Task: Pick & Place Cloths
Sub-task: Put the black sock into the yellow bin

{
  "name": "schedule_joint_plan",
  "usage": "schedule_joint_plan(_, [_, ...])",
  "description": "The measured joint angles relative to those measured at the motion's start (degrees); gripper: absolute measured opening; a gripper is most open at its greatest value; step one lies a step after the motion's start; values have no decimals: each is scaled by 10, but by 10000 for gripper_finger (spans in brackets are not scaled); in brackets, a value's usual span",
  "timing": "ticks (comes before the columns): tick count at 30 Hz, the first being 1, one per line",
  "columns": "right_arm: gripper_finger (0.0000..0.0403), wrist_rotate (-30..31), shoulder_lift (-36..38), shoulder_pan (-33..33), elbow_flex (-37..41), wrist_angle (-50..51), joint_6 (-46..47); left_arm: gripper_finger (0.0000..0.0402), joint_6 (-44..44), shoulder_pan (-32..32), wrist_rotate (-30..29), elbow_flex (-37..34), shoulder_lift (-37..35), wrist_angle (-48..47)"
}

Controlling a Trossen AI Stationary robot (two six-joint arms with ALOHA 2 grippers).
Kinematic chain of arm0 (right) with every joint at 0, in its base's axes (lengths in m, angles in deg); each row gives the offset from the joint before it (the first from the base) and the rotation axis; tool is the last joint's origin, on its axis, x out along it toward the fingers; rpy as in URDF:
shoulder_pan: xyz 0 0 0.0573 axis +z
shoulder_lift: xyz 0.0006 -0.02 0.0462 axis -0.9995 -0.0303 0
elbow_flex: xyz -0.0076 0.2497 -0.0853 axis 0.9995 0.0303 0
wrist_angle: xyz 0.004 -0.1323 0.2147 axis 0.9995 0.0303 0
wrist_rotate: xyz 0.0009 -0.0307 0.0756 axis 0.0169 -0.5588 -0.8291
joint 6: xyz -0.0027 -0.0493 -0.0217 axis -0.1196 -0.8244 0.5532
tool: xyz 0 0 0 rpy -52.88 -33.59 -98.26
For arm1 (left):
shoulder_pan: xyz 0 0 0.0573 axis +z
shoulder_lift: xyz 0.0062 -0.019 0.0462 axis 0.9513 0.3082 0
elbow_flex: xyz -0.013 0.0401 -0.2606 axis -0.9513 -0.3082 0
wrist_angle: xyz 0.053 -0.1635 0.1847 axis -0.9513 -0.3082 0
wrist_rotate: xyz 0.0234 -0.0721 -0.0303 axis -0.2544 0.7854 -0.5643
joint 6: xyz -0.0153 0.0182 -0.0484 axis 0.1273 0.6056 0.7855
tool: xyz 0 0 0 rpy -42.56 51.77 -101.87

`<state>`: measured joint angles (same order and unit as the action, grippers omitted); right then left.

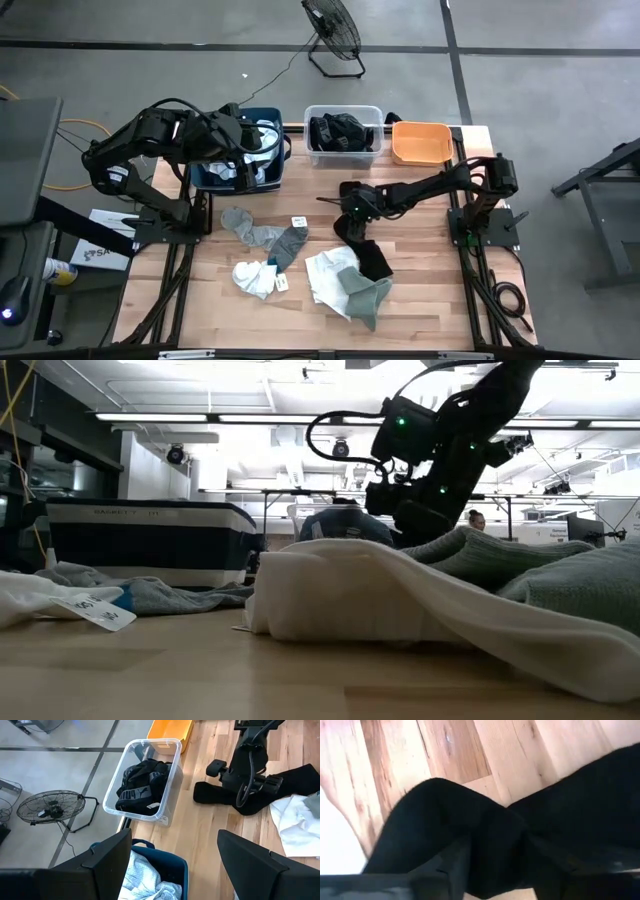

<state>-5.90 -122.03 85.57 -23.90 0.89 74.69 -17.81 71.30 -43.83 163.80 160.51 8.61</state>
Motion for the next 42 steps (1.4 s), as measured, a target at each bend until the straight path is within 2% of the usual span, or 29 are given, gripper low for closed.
schedule_joint_plan(5, [63,-13,0,0,0,10,57,290,0,0,0,0,0,-3])
schedule_joint_plan(7, [22,-33,2,0,1,12,76,290,0,0,0,0,0,-5])
schedule_joint_plan(8, [14,-48,3,-1,1,13,84,290,0,0,0,0,0,-6])
schedule_joint_plan(12, [8,-85,20,-5,3,30,144,290,0,0,0,0,0,-8])
schedule_joint_plan(16, [7,-78,64,-3,7,70,185,290,-4,0,0,0,0,-8])
schedule_joint_plan(25, [5,9,236,-4,5,219,292,290,-7,0,0,0,0,-8])
schedule_joint_plan(33, [5,138,386,-4,4,365,414,290,-17,0,-2,-19,0,8])
schedule_joint_plan(37, [5,188,441,-8,4,400,439,290,-17,0,-2,-47,-5,25])
schedule_joint_plan(42, [5,202,494,-34,4,401,433,290,-12,0,28,-88,-15,72])
